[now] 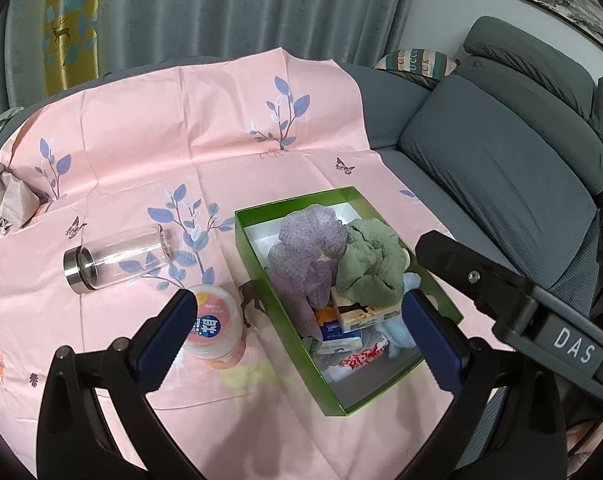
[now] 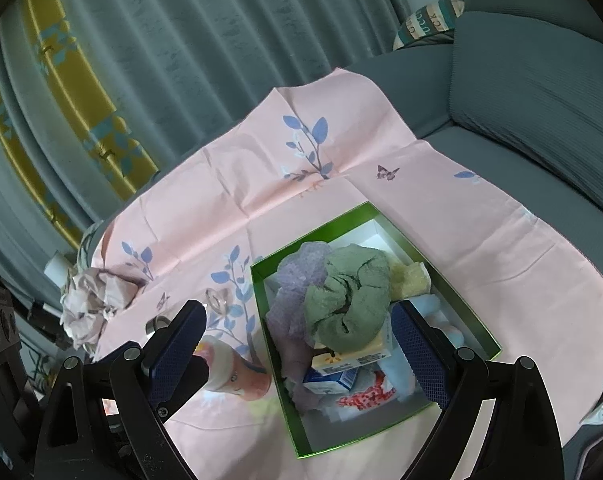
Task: Organize soft objects
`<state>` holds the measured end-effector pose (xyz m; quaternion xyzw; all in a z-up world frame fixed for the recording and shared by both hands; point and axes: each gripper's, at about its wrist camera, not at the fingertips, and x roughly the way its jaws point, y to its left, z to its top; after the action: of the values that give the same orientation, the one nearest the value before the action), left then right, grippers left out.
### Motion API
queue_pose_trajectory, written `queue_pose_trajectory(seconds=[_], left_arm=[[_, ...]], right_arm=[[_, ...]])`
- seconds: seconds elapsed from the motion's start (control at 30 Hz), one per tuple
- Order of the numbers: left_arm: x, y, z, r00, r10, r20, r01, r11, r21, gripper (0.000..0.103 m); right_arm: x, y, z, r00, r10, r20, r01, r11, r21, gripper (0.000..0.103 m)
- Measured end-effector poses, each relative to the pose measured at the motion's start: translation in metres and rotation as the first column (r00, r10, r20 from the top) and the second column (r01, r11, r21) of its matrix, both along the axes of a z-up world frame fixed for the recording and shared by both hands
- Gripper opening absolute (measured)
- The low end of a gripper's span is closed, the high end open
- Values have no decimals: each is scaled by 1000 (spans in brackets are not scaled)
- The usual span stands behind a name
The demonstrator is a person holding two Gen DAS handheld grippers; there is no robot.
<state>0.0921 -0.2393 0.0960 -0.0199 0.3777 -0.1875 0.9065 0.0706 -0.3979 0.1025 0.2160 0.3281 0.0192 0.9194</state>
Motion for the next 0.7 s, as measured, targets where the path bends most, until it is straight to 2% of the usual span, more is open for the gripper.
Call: queue_pose_trajectory(seconds=[0.7], left_arm=[[-3, 2, 0, 1000, -2, -4, 2, 1000, 3, 102]], right_arm=[[-1, 1, -3, 1000, -17, -13, 17, 1000, -25, 94]])
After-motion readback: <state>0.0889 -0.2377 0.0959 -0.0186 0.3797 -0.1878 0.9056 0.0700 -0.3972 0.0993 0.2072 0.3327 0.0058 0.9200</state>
